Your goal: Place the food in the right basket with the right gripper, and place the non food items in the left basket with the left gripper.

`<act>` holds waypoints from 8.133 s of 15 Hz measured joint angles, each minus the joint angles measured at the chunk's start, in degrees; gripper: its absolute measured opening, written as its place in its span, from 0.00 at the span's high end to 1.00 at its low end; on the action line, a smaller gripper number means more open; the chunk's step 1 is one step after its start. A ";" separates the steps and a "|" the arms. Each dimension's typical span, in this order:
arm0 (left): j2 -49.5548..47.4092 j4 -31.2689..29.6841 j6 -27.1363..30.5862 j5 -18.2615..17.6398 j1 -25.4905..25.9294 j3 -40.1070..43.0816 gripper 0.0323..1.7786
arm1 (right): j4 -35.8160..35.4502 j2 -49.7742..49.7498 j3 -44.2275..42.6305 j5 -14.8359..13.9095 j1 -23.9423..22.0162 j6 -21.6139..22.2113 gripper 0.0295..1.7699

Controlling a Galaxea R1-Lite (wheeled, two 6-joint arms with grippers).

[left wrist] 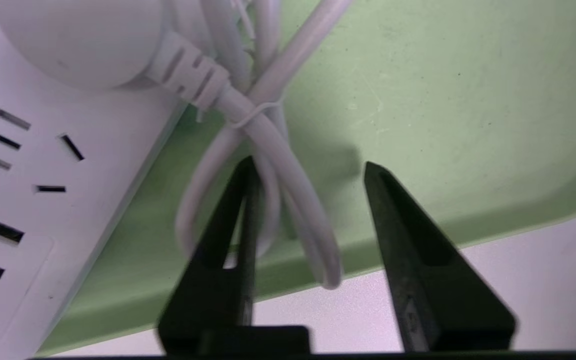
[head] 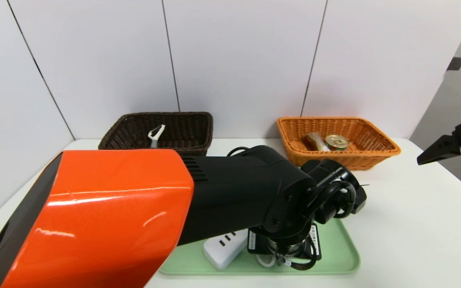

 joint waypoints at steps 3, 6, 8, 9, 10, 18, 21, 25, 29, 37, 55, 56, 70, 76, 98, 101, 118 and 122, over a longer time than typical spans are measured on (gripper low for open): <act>0.00 0.07 0.02 -0.17 0.24 0.05 0.96 | -0.01 -0.20 -0.06 0.06 0.30 -0.09 0.03; -0.13 0.09 0.00 -0.13 0.35 0.22 0.96 | -0.09 -0.39 -0.15 0.12 0.89 -0.09 0.03; -0.61 0.05 0.11 -0.20 0.71 0.24 0.96 | -0.09 -0.57 -0.15 0.15 1.13 -0.09 0.03; -1.29 -0.33 0.24 -0.26 1.21 0.11 0.96 | -0.09 -0.66 -0.12 0.17 1.16 -0.09 0.03; -2.18 -0.59 0.80 -0.39 1.79 0.05 0.96 | -0.09 -0.71 -0.09 0.17 1.18 -0.09 0.03; -15.14 -4.00 1.96 -8.72 6.31 -0.04 0.96 | -0.09 -0.49 0.09 0.01 1.57 -0.04 0.03; -20.39 -3.78 2.54 -9.18 6.52 -0.04 0.96 | 0.00 -0.44 0.11 0.00 1.55 0.00 0.03; -27.48 -4.02 13.04 -5.11 6.86 -0.04 0.96 | 0.00 -0.35 0.09 -0.02 1.55 0.00 0.03; -31.43 -4.02 29.94 5.38 10.74 0.61 0.96 | -0.06 -0.39 -0.06 0.09 1.62 -0.02 0.03; -34.49 -5.41 55.33 9.26 24.83 4.57 0.96 | -0.06 -0.85 -0.06 0.17 1.62 0.13 0.03; -25.36 -22.19 85.42 -12.75 49.62 14.30 0.96 | -0.06 -0.85 0.96 0.95 0.80 0.24 0.03; -24.75 -22.19 85.42 -12.73 49.73 14.41 0.96 | -0.06 -0.72 0.96 0.94 0.80 0.20 0.03; -16.21 -26.49 85.55 -12.64 49.84 14.64 0.96 | -0.15 0.13 0.82 0.67 -0.27 -0.52 0.03; -13.53 -28.23 85.44 -12.15 49.84 14.63 0.96 | -0.80 0.50 0.71 0.67 -0.46 -0.63 0.03; -45.29 -14.09 38.29 -0.66 40.40 19.98 0.10 | -25.98 -1.84 0.50 2.35 0.50 -14.74 0.03; -51.25 -10.86 39.14 12.37 39.85 24.78 0.08 | -31.54 -4.30 2.21 2.24 1.82 -18.87 0.03; -112.57 -10.58 36.25 17.86 55.30 71.80 0.05 | -47.40 -65.51 59.73 1.30 -4.32 -13.31 0.03; -116.02 -9.62 36.83 13.47 61.57 73.53 0.05 | -47.93 -70.36 64.13 5.92 -4.12 -10.67 0.03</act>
